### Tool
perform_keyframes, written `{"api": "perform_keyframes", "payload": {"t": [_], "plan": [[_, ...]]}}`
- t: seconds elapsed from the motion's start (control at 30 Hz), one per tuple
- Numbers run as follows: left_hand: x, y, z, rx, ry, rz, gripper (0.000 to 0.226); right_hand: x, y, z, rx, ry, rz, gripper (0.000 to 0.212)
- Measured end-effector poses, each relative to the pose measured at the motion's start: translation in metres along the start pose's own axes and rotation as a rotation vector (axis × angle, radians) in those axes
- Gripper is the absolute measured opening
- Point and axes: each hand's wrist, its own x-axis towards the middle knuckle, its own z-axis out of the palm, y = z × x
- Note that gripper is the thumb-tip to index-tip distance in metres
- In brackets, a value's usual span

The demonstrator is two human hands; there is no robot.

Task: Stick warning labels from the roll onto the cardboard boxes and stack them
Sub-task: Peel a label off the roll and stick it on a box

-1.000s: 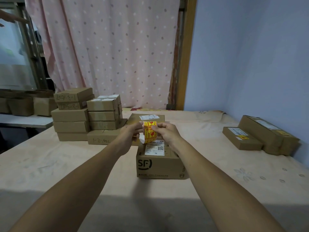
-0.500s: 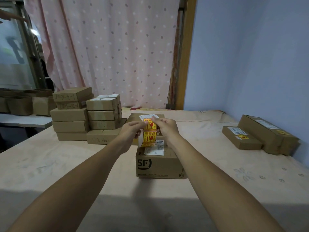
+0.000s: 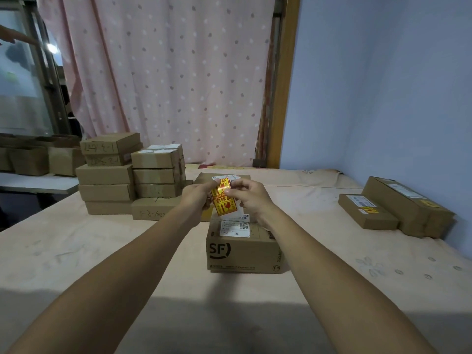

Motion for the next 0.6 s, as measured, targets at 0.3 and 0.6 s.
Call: {"api": "perform_keyframes", "payload": {"t": [0.3,0.6], "plan": [[-0.023,0.004,-0.005,0.157,-0.266,0.185,0.020,0.014,0.001,0.000,0.207,0.177,0.150,0.032],[-0.020,-0.002,0.002,0.105,-0.083,0.221,0.016,0.007,0.010,-0.001,-0.128,0.335,-0.088,0.026]]}}
